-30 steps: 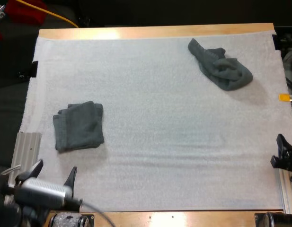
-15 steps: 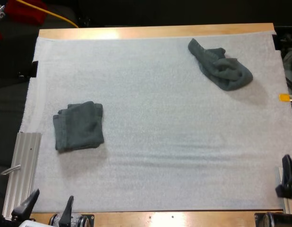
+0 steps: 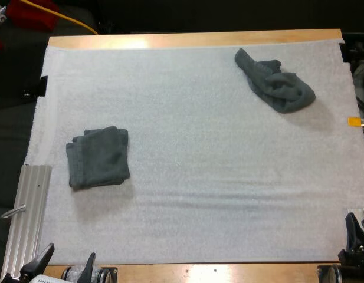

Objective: Pick towel from pile, fold and stack

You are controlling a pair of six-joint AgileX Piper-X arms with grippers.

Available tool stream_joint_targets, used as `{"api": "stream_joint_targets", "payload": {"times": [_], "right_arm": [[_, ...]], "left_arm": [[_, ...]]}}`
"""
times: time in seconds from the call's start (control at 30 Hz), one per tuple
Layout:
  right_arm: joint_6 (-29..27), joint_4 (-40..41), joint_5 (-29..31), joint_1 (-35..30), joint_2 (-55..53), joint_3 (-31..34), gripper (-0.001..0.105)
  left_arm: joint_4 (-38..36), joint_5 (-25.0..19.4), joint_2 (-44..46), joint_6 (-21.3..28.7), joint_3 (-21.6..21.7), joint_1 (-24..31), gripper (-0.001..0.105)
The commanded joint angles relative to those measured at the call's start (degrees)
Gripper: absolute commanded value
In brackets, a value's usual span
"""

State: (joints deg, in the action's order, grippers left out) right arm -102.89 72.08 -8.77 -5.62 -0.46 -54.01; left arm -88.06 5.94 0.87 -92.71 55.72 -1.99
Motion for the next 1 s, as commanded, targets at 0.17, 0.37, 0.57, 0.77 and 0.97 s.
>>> {"api": "stream_joint_targets", "payload": {"times": [0.17,0.37,0.57,0.77,0.97], "right_arm": [[-1.5,-5.8,-0.5,0.0,-2.7,7.0,0.070],[-1.5,-7.1,-0.5,0.0,-2.7,14.6,0.070],[-1.5,-7.6,-0.5,0.0,-2.6,19.8,0.070],[-1.4,-8.2,-0.5,0.0,-2.6,21.7,0.070],[-0.8,-7.7,-0.2,0.0,-2.6,21.7,0.070]], "left_arm": [[13.7,0.2,7.9,0.2,-12.8,0.0,0.070],[19.5,0.2,7.9,0.9,-20.3,0.0,0.070],[19.3,0.2,7.9,0.9,-23.3,0.0,0.070],[22.5,0.2,7.9,0.9,-23.6,0.0,0.070],[25.4,0.2,7.9,0.5,-24.3,0.0,0.070]]}}
